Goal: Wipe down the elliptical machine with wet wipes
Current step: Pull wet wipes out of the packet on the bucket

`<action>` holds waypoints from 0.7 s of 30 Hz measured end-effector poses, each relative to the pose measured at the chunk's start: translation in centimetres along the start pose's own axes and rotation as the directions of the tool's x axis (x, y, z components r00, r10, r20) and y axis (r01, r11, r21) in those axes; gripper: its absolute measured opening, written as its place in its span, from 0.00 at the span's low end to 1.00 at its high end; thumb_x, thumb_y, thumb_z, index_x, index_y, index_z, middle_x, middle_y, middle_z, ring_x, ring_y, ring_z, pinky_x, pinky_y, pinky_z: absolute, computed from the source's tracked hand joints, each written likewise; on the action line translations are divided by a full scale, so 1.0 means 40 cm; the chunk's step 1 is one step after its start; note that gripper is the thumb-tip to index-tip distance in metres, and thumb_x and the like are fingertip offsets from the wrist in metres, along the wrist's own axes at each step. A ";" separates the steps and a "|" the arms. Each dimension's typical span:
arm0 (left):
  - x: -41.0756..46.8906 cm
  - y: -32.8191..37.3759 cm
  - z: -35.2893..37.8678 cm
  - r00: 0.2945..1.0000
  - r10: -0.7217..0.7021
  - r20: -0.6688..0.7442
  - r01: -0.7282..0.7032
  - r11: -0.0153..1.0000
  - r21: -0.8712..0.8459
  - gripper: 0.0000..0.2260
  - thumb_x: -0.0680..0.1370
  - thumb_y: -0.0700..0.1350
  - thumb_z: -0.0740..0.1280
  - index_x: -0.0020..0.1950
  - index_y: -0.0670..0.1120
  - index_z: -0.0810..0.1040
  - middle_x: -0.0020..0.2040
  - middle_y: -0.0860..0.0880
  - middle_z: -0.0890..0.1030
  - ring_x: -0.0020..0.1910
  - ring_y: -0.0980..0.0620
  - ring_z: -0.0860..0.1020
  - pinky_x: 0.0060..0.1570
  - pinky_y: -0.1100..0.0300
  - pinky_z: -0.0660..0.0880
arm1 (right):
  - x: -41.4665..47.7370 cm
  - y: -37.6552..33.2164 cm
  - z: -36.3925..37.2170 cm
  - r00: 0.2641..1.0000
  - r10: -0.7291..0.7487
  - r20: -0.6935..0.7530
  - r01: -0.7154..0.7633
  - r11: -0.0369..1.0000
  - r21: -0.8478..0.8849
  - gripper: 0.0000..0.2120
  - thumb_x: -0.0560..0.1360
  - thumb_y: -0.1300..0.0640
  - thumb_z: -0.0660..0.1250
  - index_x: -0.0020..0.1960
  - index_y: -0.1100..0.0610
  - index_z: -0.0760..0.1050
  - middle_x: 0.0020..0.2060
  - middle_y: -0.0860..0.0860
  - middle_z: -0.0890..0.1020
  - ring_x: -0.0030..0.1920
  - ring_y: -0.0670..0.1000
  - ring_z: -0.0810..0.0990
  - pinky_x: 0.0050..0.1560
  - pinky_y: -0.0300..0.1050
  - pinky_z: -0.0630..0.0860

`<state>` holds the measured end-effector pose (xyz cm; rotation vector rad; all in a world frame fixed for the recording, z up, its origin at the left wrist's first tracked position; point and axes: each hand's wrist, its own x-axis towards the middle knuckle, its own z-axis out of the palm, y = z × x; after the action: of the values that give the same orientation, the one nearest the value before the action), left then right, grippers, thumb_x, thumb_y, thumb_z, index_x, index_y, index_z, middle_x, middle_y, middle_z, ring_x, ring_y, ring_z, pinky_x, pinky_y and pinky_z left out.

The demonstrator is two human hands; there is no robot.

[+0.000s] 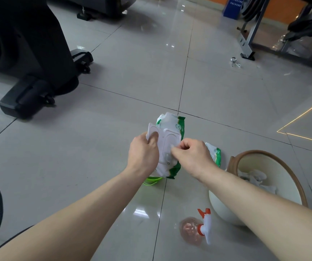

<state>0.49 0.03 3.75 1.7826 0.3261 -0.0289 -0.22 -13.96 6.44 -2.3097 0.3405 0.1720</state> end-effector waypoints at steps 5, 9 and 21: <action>0.005 0.001 -0.002 1.000 -0.007 0.000 0.007 0.999 -0.044 0.16 0.82 0.46 0.59 0.35 0.48 0.60 0.30 0.50 0.63 0.31 0.49 0.61 0.32 0.56 0.60 | 0.000 -0.019 -0.019 0.983 -0.144 -0.113 0.150 0.987 0.048 0.10 0.69 0.59 0.69 0.32 0.59 0.72 0.25 0.44 0.72 0.29 0.44 0.68 0.30 0.37 0.66; 0.013 0.005 -0.003 1.000 -0.015 0.017 0.016 0.997 -0.069 0.17 0.81 0.46 0.59 0.34 0.48 0.59 0.29 0.52 0.63 0.31 0.49 0.62 0.32 0.55 0.62 | 0.015 -0.022 -0.034 0.975 -0.115 -0.190 0.147 0.976 0.161 0.07 0.73 0.61 0.68 0.36 0.61 0.75 0.29 0.47 0.74 0.30 0.43 0.69 0.30 0.31 0.66; 0.010 0.001 -0.009 0.999 0.019 0.047 -0.020 1.000 0.006 0.17 0.82 0.48 0.59 0.35 0.47 0.62 0.31 0.50 0.65 0.31 0.49 0.63 0.33 0.55 0.62 | 0.026 0.004 -0.015 0.997 -0.024 0.075 0.017 0.996 0.085 0.16 0.70 0.60 0.77 0.55 0.50 0.78 0.39 0.46 0.80 0.38 0.46 0.77 0.39 0.38 0.70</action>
<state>0.81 0.45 3.80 1.7887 0.2751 -0.0578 0.72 -14.71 6.52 -2.2163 0.2801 0.2307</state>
